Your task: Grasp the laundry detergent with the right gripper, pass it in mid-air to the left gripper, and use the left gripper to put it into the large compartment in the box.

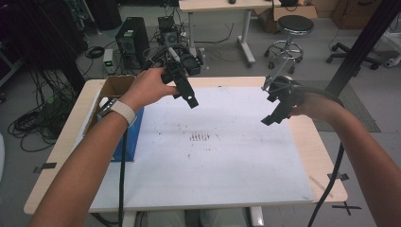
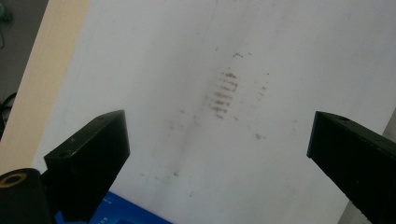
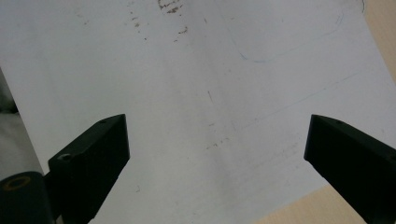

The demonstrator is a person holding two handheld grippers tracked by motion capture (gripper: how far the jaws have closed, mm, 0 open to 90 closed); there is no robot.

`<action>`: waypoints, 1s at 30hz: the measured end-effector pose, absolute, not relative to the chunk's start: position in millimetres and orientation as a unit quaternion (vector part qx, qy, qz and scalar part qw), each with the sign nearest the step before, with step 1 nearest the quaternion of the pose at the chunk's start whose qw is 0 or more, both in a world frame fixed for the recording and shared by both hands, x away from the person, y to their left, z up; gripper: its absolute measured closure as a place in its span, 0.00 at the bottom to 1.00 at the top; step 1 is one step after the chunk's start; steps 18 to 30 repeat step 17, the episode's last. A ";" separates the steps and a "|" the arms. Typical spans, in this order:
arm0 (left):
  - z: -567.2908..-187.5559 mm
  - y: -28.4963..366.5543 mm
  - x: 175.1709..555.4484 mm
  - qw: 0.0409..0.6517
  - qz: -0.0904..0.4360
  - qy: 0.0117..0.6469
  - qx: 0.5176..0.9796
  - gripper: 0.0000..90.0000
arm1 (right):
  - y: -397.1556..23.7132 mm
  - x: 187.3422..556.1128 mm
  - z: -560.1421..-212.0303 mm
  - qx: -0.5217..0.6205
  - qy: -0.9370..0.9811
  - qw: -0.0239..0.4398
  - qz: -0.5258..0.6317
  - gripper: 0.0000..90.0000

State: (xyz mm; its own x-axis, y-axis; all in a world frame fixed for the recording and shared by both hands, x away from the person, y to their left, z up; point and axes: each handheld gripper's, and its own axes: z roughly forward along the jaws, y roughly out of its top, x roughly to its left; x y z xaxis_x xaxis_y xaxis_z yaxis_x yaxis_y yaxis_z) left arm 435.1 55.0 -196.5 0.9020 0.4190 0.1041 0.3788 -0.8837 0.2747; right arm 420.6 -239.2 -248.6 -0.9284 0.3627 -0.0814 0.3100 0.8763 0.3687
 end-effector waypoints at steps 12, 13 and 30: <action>-198.0 52.8 436.0 0.125 0.077 0.203 0.968 0.07 | -240.5 419.3 -250.3 0.175 0.966 0.073 0.177 0.07; -198.0 52.9 436.3 0.125 0.077 0.202 0.968 0.07 | -240.7 419.3 -250.4 0.176 0.966 0.072 0.177 0.07; -198.0 53.4 436.4 0.125 0.077 0.203 0.968 0.07 | -240.7 419.4 -250.8 0.175 0.966 0.072 0.177 0.07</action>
